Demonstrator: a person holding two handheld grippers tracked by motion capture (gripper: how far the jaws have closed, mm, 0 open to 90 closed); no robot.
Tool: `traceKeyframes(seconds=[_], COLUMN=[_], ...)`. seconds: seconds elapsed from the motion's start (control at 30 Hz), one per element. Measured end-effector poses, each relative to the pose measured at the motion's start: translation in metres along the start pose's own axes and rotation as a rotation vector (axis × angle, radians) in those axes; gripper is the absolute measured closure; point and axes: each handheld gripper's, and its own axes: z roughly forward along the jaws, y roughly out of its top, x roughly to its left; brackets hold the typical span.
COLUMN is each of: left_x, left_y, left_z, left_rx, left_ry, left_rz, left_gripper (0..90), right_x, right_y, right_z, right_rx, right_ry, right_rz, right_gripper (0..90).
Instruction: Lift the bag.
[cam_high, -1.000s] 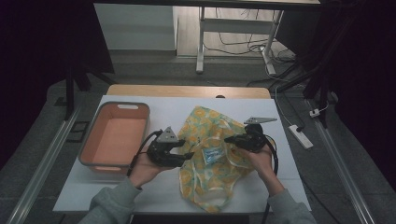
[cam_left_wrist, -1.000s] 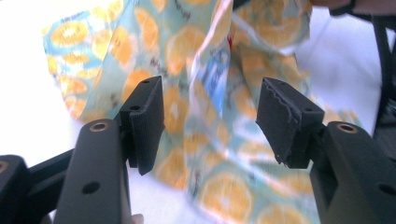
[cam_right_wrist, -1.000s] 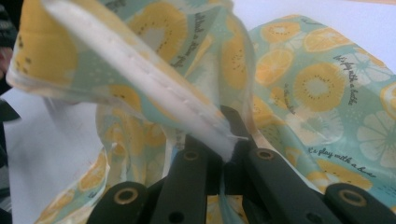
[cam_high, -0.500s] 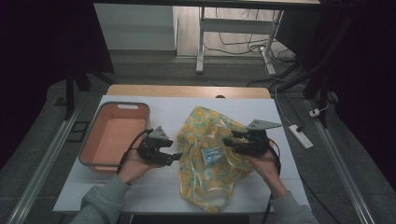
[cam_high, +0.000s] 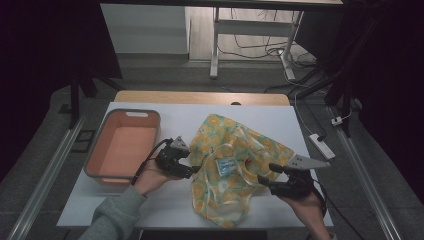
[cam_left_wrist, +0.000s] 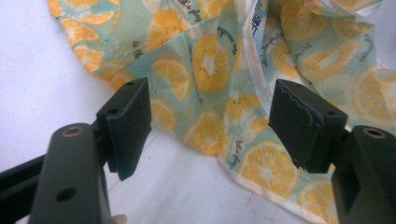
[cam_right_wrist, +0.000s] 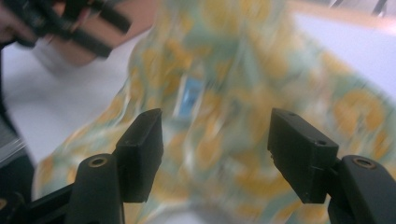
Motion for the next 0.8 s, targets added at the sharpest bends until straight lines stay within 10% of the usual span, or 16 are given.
traceKeyframes(seconds=[0.37,0.8], left_x=[-0.003,-0.003], left_y=[0.024,0.025], left_z=[0.033,0.041], left_rx=[0.005,0.023], left_ry=[-0.034,-0.098], left_rz=[-0.024,-0.012], left_gripper=[30.0,88.3], right_x=[0.019,0.024], right_y=[-0.031,-0.037], right_z=[0.02,0.077], right_rx=[0.101,0.218], right_ry=[0.036,-0.065], right_rz=[-0.034,-0.047], right_gripper=[35.8,21.9])
